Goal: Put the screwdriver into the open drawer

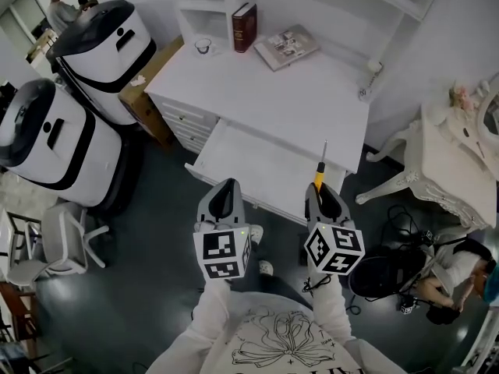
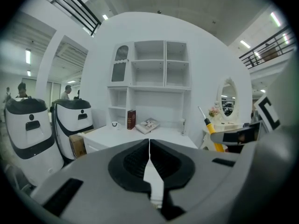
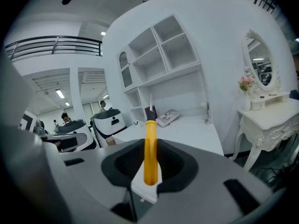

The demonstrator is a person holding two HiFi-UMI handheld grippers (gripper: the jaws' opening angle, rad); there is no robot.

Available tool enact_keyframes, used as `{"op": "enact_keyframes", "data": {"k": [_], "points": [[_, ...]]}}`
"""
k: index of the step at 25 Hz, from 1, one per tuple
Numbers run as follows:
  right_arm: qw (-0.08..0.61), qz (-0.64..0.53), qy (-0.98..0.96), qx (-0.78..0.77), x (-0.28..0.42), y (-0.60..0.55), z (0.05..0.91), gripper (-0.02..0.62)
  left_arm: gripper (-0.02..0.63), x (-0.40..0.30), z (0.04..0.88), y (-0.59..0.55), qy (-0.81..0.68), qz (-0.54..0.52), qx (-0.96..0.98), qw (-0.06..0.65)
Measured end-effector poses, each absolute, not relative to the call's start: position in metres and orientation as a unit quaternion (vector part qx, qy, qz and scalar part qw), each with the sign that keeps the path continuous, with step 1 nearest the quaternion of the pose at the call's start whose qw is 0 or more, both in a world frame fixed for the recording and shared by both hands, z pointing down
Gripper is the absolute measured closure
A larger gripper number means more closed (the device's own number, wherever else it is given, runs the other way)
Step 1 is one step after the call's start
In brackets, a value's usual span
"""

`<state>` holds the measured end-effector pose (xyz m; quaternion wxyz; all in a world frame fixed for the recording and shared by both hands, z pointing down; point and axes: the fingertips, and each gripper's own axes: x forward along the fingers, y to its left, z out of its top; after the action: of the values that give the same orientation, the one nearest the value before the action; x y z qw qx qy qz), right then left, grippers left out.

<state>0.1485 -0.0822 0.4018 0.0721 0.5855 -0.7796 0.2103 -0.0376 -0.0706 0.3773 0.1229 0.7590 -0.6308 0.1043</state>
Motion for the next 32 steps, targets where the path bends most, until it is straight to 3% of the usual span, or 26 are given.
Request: {"op": "enact_keyframes", "data": {"k": [17, 32], "points": [[0.111, 0.243, -0.759, 0.593, 0.126, -0.203, 0.447, 0.517, 0.598, -0.047, 0.42, -0.211, -0.592, 0.132, 0.779, 0.158], [0.169, 0.293, -0.748, 0.571, 0.106, -0.25, 0.527, 0.517, 0.598, -0.05, 0.496, -0.263, -0.562, 0.181, 0.779, 0.211]]}}
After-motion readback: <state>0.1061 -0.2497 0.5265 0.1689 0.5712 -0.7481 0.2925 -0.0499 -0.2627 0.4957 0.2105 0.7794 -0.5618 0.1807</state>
